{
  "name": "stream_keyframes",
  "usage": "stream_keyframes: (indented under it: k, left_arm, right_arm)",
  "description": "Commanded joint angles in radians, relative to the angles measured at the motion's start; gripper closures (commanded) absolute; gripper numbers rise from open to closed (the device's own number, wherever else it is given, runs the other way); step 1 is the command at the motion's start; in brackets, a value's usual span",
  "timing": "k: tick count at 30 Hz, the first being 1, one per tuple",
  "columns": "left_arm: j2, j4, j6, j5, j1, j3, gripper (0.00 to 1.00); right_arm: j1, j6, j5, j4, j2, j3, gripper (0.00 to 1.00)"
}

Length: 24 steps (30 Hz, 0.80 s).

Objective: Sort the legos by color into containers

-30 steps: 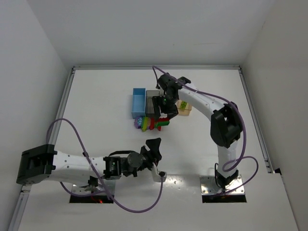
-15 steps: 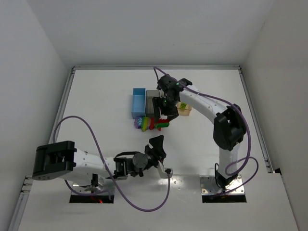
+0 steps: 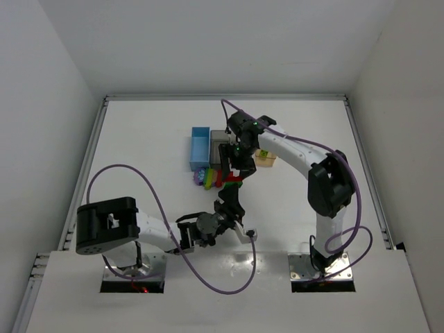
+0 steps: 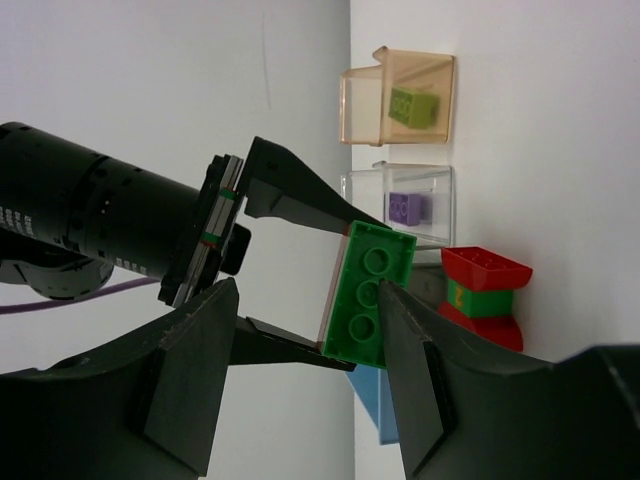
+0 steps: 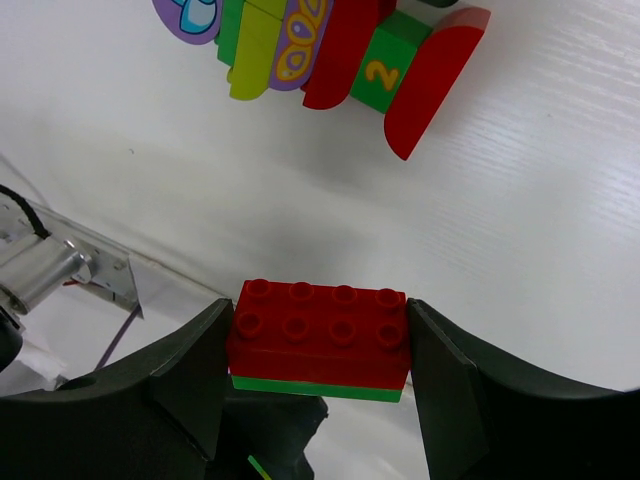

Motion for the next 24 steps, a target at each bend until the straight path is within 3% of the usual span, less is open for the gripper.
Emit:
stream_keyframes:
  k: [1,24]
  left_arm:
    - [0.007,0.099,0.011,0.006,0.012,0.027,0.36]
    - [0.055,0.049,0.02,0.089,0.09,0.029,0.38]
  right_arm:
    - [0.007,0.02,-0.03,0.006,-0.063,-0.004,1.0]
    - [0.007,0.02,-0.039,-0.004,-0.063,0.017,1.0]
